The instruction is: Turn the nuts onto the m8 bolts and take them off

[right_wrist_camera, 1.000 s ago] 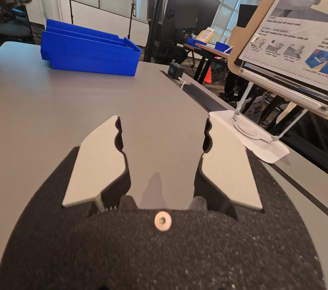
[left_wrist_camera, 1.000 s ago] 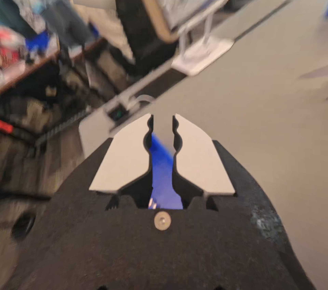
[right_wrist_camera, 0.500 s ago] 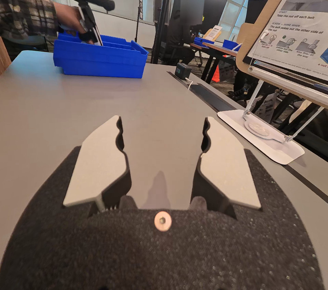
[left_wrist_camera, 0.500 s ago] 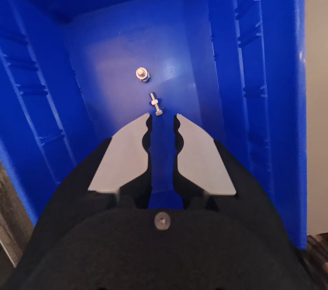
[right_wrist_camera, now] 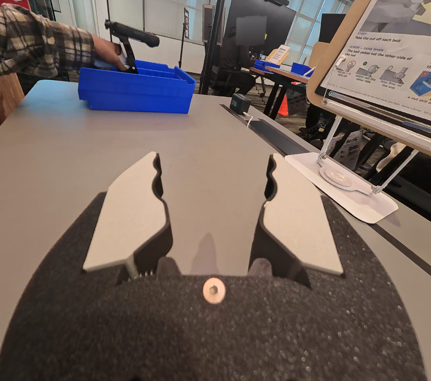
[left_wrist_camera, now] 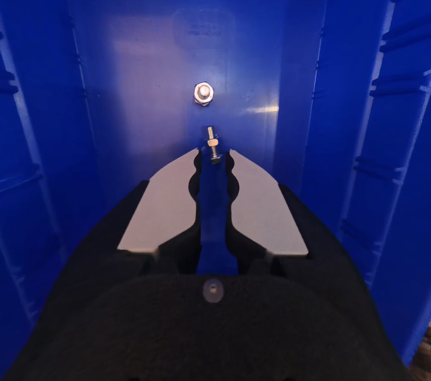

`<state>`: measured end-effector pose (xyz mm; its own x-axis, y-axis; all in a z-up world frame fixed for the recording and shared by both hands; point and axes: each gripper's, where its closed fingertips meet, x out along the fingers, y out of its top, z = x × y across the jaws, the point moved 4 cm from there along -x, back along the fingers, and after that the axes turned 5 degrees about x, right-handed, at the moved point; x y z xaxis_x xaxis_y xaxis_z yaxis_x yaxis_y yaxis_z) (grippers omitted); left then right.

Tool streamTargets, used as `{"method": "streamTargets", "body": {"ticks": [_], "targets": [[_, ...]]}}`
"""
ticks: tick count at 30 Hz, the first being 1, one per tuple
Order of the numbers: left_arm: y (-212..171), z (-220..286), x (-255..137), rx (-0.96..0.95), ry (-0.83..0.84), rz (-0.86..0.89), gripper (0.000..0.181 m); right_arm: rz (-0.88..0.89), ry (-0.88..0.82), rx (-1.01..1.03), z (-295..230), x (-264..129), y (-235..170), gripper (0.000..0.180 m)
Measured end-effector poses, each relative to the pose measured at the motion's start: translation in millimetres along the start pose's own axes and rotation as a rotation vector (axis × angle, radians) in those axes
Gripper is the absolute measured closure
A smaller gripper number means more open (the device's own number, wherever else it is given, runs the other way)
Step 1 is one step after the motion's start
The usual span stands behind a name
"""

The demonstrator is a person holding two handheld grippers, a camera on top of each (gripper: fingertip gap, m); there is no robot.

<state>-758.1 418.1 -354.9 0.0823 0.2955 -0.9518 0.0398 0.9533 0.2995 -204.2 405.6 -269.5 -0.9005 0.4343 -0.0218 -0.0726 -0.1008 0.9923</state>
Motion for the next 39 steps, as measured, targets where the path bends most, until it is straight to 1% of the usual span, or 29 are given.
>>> {"method": "streamTargets", "body": {"ticks": [5, 8, 14, 16, 19, 21, 23, 25, 26, 29, 32, 35, 39], "targets": [[-4.4, -1.3, 8.9, -0.024, -0.011, -0.021, 0.159, -0.005, 0.002, -0.001, -0.6, 0.3, -0.2, 0.094], [-3.9, -2.5, 9.5, -0.015, -0.011, -0.014, 0.164, -0.001, 0.002, 0.002, 0.0, -0.1, 0.1, 0.096], [-3.2, -4.0, 3.9, 0.032, -0.027, -0.011, 0.165, -0.005, 0.01, 0.006, 0.8, -0.5, -1.6, 0.1], [6.7, -3.7, -15.0, 0.045, -0.048, 0.083, 0.165, 0.003, 0.006, 0.014, 2.9, -1.7, -1.3, 0.101], [36.5, 16.1, -72.4, 0.107, -0.118, 0.358, 0.166, 0.026, 0.009, 0.062, 6.8, -3.3, -1.3, 0.102], [57.3, 54.3, -121.3, 0.204, -0.203, 0.58, 0.166, 0.046, 0.009, 0.105, 9.9, -4.4, -1.2, 0.102], [70.8, 113.2, -164.9, 0.334, -0.321, 0.79, 0.166, 0.071, 0.014, 0.151, 12.8, -5.5, -0.8, 0.103], [73.6, 183.9, -190.3, 0.483, -0.458, 0.95, 0.166, 0.104, 0.028, 0.201, 14.9, -7.3, 0.7, 0.107], [71.9, 219.1, -194.1, 0.554, -0.52, 1.007, 0.166, 0.123, 0.039, 0.226, 15.5, -8.5, 1.8, 0.11], [60.5, 316.7, -177.8, 0.697, -0.757, 1.1, 0.166, 0.19, 0.072, 0.297, 16.4, -12.1, 6.6, 0.119], [48.4, 390.5, -139.5, 0.724, -1.016, 1.083, 0.167, 0.235, 0.125, 0.335, 13.0, -13.3, 11.8, 0.127], [38.1, 437.0, -102.4, 0.731, -1.196, 1.018, 0.167, 0.271, 0.177, 0.333, 5.7, -13.7, 19.0, 0.132], [26.3, 463.6, -71.5, 0.73, -1.309, 0.965, 0.167, 0.264, 0.262, 0.331, -4.7, -11.4, 20.7, 0.144]]}}
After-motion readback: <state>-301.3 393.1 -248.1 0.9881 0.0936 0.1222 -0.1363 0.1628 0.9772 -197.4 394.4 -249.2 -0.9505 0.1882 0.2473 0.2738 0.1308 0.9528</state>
